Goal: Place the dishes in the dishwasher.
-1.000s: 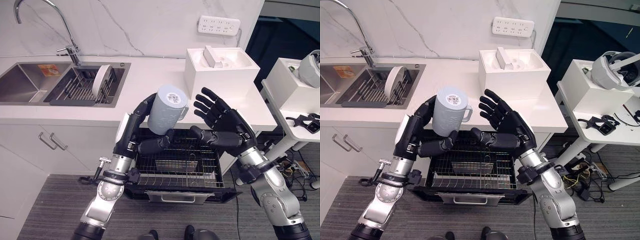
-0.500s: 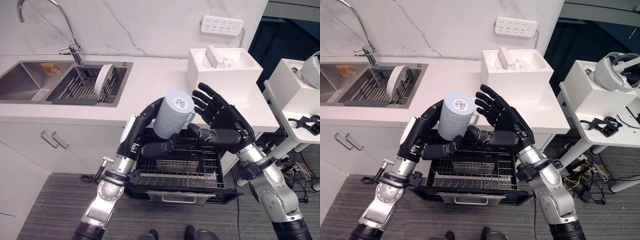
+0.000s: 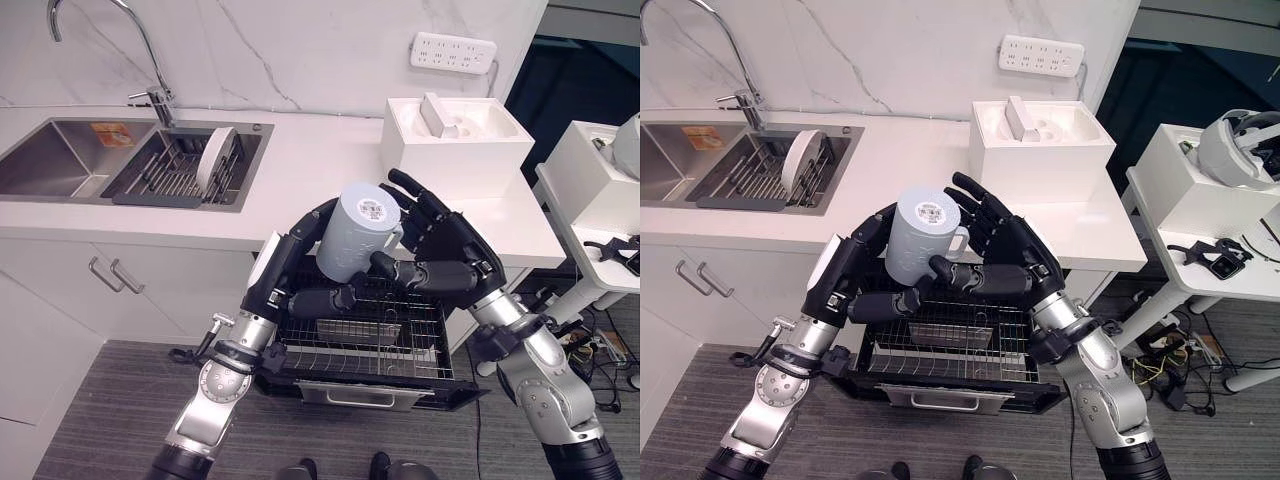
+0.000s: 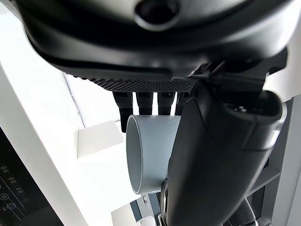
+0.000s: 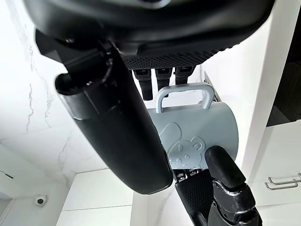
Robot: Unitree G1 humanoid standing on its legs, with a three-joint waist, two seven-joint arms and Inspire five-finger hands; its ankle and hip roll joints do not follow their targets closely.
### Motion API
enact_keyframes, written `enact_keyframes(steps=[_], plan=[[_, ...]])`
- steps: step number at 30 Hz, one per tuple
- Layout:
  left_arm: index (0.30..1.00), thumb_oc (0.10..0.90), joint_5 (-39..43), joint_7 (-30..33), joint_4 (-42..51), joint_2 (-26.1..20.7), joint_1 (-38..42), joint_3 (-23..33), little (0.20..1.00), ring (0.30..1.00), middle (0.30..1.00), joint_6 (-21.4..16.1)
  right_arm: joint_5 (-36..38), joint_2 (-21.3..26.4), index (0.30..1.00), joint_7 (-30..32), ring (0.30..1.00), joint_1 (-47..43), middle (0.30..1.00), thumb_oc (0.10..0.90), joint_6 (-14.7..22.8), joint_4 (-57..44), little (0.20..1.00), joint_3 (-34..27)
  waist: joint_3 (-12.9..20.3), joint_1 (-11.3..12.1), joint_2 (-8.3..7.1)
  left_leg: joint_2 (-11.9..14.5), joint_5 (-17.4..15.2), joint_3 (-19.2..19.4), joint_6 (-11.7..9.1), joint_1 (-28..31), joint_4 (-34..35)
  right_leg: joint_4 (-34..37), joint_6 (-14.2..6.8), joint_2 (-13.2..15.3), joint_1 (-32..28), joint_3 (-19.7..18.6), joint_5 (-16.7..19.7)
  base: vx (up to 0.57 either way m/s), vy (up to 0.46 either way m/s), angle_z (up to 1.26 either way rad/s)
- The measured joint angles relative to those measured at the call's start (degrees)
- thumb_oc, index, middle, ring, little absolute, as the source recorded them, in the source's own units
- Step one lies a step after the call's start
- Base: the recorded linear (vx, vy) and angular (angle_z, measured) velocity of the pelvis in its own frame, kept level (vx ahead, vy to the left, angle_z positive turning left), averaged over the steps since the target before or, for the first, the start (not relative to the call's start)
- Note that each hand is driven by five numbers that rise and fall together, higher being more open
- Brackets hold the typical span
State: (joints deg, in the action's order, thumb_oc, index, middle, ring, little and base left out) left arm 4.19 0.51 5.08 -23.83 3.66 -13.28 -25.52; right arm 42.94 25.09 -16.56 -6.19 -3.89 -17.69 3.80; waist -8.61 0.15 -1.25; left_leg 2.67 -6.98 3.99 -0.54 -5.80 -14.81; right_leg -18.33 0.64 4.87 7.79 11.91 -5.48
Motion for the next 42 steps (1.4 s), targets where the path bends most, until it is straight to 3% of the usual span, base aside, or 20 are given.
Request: enact_keyframes(steps=[21, 35, 36, 37, 38, 42], plan=[[0.3, 0.4, 0.1, -1.1, 0.0, -0.1, 0.0, -0.5, 0.3, 0.3, 0.3, 0.0, -0.4, 0.1, 0.9, 0.3, 0.9, -0.5, 0.9, 0.8, -1.4, 0.0, 0.9, 0.7, 0.0, 0.0, -0.24, 0.0, 0.0, 0.0, 0.0, 0.0, 0.0, 0.0, 0.0, 0.0, 0.0, 0.0, 0.0, 0.0, 0.0, 0.0], [0.3, 0.4, 0.0, -1.1, 0.1, -0.1, 0.1, -0.6, 0.3, 0.3, 0.3, 0.0, -4.7, 0.2, 0.9, 0.9, 0.9, -0.6, 0.9, 0.8, -2.3, 0.5, 0.9, 2.2, 0.1, 0.0, -0.91, 0.0, 0.0, 0.0, 0.0, 0.0, 0.0, 0.0, 0.0, 0.0, 0.0, 0.0, 0.0, 0.0, 0.0, 0.0], [0.3, 0.4, 0.0, -1.1, 0.1, -0.1, 0.1, -0.6, 0.3, 0.3, 0.3, 0.0, -4.7, 0.2, 0.611, 1.0, 0.611, -0.6, 0.611, 0.607, -2.3, 0.5, 0.611, 2.2, 0.1, 0.0, -0.91, 0.0, 0.0, 0.0, 0.0, 0.0, 0.0, 0.0, 0.0, 0.0, 0.0, 0.0, 0.0, 0.0, 0.0, 0.0], [0.3, 0.4, 0.0, -1.1, 0.1, -0.1, 0.1, -0.6, 0.3, 0.3, 0.3, 0.0, -4.7, 0.2, 0.422, 1.2, 0.422, -0.6, 0.422, 0.482, -2.3, 0.5, 0.422, 2.3, 0.1, 0.0, -0.9, 0.0, 0.0, 0.0, 0.0, 0.0, 0.0, 0.0, 0.0, 0.0, 0.0, 0.0, 0.0, 0.0, 0.0, 0.0], [0.3, 0.4, 0.0, -1.1, 0.1, -0.1, 0.1, -0.6, 0.3, 0.3, 0.3, 0.0, -4.7, 0.2, 0.3, 1.4, 0.3, -0.6, 0.3, 0.4, -2.3, 0.5, 0.3, 2.3, 0.1, 0.0, -0.9, 0.0, 0.0, 0.0, 0.0, 0.0, 0.0, 0.0, 0.0, 0.0, 0.0, 0.0, 0.0, 0.0, 0.0, 0.0], [0.3, 0.4, 0.8, -1.1, 0.2, -0.6, 0.1, -0.7, 0.3, 0.3, 0.3, 0.1, -6.6, 0.6, 0.3, 1.7, 0.3, -0.6, 0.3, 0.4, -2.1, 0.5, 0.3, 2.3, 0.1, 0.0, -0.9, 0.0, 0.0, 0.0, 0.1, 0.0, 0.0, 0.0, -0.1, 0.0, 0.0, 0.0, 0.0, 0.0, 0.0, 0.0]])
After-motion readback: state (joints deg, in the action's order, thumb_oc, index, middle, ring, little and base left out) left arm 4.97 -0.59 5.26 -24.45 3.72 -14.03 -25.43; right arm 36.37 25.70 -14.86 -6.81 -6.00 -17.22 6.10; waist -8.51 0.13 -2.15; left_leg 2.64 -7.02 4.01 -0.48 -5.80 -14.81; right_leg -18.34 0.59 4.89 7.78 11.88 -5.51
